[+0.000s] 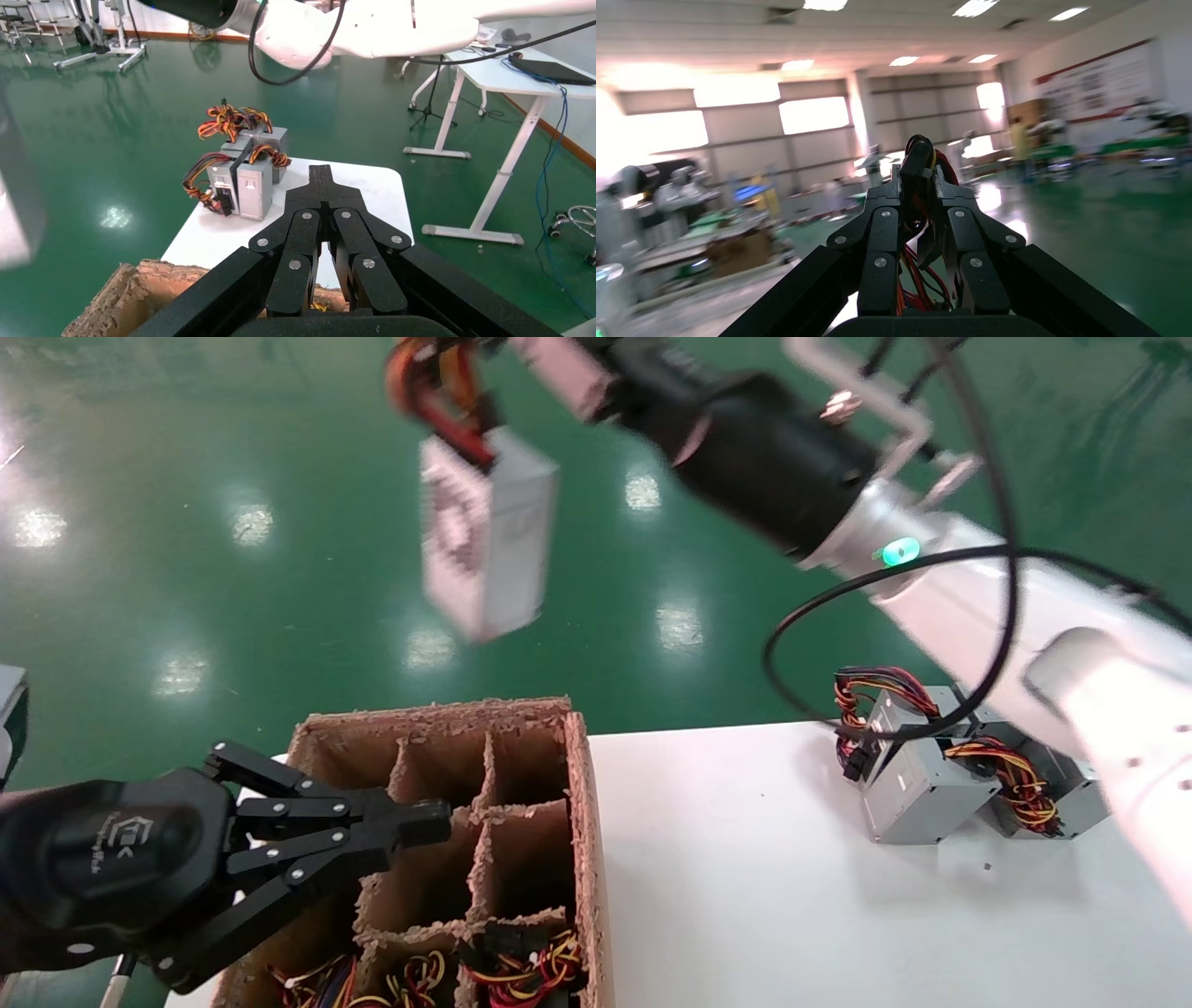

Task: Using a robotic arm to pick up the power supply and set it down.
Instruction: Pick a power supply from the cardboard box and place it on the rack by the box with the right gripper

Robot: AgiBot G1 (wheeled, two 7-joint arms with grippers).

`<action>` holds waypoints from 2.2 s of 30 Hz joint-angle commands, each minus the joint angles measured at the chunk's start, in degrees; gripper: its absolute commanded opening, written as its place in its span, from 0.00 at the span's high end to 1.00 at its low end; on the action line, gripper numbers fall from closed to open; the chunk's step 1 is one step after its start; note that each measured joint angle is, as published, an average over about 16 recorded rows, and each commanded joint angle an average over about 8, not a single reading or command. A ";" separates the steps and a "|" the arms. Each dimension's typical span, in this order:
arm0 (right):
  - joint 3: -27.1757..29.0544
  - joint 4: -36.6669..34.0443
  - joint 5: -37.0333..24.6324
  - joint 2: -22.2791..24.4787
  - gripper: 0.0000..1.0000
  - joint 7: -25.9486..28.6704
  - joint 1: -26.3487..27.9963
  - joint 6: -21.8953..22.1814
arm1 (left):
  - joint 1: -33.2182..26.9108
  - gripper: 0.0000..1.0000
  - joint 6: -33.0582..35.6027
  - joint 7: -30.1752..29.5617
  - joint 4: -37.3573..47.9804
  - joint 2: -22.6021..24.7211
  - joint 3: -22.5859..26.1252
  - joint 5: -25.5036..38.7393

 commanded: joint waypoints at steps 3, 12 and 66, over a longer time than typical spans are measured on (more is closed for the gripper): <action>0.79 -1.59 0.74 2.18 1.00 -1.59 0.83 0.95 | 0.00 1.00 0.00 0.00 0.00 0.00 0.00 0.00; 1.49 0.59 1.25 10.46 1.00 -4.47 -0.66 3.79 | 0.00 1.00 0.00 0.00 0.00 0.00 0.00 0.00; -12.57 64.23 34.48 86.86 1.00 -17.45 -26.46 38.56 | 0.00 1.00 0.00 0.00 0.00 0.00 0.00 0.00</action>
